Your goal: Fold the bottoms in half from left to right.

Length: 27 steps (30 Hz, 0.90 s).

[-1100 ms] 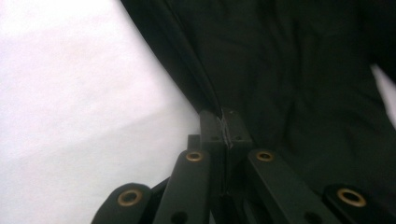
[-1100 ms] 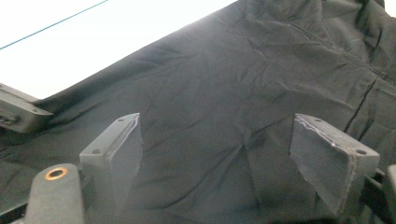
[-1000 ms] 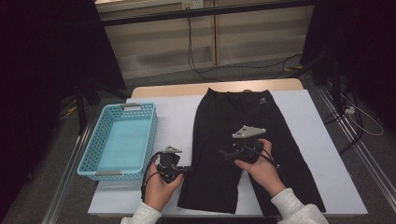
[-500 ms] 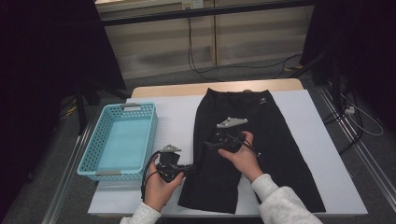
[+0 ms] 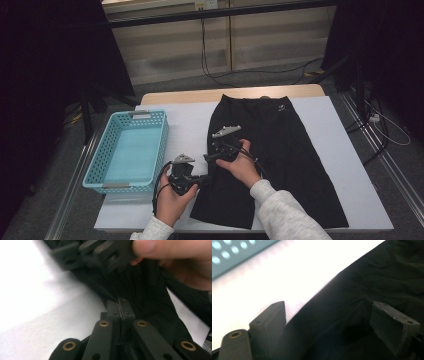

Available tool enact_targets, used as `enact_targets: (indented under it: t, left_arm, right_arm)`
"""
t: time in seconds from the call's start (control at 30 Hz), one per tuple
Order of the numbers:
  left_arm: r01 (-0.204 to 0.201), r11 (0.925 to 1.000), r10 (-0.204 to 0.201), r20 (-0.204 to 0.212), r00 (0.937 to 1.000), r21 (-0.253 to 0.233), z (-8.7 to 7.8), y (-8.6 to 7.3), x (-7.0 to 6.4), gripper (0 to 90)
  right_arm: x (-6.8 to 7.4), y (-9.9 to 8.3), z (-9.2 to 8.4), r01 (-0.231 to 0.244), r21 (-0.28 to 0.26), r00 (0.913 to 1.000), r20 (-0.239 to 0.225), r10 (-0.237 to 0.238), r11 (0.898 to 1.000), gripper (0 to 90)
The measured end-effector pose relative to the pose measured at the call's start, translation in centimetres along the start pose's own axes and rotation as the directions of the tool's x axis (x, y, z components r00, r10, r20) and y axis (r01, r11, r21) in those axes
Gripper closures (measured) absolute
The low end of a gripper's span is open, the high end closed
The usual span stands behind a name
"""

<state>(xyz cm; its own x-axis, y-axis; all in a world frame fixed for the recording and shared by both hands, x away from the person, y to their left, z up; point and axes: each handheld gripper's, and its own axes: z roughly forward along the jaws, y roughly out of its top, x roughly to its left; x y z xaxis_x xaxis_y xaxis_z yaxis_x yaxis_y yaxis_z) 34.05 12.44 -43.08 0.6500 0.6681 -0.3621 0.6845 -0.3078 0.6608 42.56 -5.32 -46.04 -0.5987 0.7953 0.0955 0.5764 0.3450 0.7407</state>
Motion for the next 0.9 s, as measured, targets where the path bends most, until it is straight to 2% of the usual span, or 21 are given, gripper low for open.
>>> enact_targets:
  t: [0.07, 0.1, 0.17, 0.23, 0.37, 0.4, 0.5, 0.6, 0.77, 0.8, 0.9]
  left_arm:
    - [0.005, 1.0000, -0.005, 0.007, 1.0000, 0.002, 0.1, 0.0, 0.0, 89.6]
    - [0.003, 1.0000, -0.003, 0.004, 1.0000, 0.006, 0.1, -0.1, -0.1, 89.6]
    - [0.001, 0.9999, -0.001, 0.010, 1.0000, 0.016, 0.1, -0.1, -0.1, 89.7]
    - [0.001, 0.9999, -0.001, 0.010, 0.9999, 0.012, 0.1, -0.1, -0.2, 89.7]
    - [0.000, 1.0000, 0.000, 0.017, 0.9999, 0.005, 0.0, -0.1, -0.4, 89.7]
    - [-0.002, 1.0000, 0.002, 0.019, 0.9998, 0.008, 0.0, -0.1, -0.5, 89.7]
    - [-0.003, 1.0000, 0.003, 0.023, 0.9997, 0.004, 0.3, -0.1, -0.6, 89.7]
    - [0.002, 1.0000, -0.002, 0.036, 0.9994, 0.001, 0.3, -0.1, -0.5, 89.7]
    - [0.001, 1.0000, -0.001, 0.031, 0.9995, 0.000, 0.3, -0.1, -0.5, 89.7]
    - [0.000, 1.0000, 0.000, 0.030, 0.9996, 0.000, 0.3, -0.1, -0.5, 89.8]
    - [-0.003, 1.0000, 0.003, 0.030, 0.9995, -0.005, 0.3, -0.1, -0.5, 89.8]
  right_arm:
    - [0.0, -0.2, 0.5, -0.009, 0.015, 1.0000, 0.003, 0.009, 1.000, 15.6]
    - [0.0, -0.3, 0.6, -0.002, 0.020, 0.9998, 0.019, 0.001, 1.000, 20.3]
    - [-0.3, -0.5, 0.6, 0.030, 0.020, 0.9976, 0.062, -0.031, 0.999, 22.7]
    - [-0.6, -0.6, 0.4, 0.041, 0.024, 0.9942, 0.098, -0.043, 0.999, 27.3]
    - [-2.1, -0.7, -0.3, 0.011, 0.027, 0.9888, 0.149, -0.015, 1.000, 38.0]
    - [-2.6, -0.7, -0.5, 0.013, 0.030, 0.9861, 0.165, -0.018, 0.999, 42.0]
    - [-3.6, -0.7, -0.9, 0.013, 0.028, 0.9784, 0.206, -0.019, 1.000, 45.5]
    - [-4.7, -0.7, -1.3, 0.004, 0.019, 0.9728, 0.232, -0.008, 1.000, 48.3]
    - [-6.1, -0.6, -1.8, 0.024, 0.025, 0.9643, 0.263, -0.030, 0.999, 54.8]
    - [-6.4, -0.5, -1.9, 0.028, 0.026, 0.9576, 0.286, -0.034, 0.999, 55.4]
    - [-7.6, -0.6, -2.4, 0.020, 0.022, 0.9481, 0.317, -0.026, 1.000, 61.9]
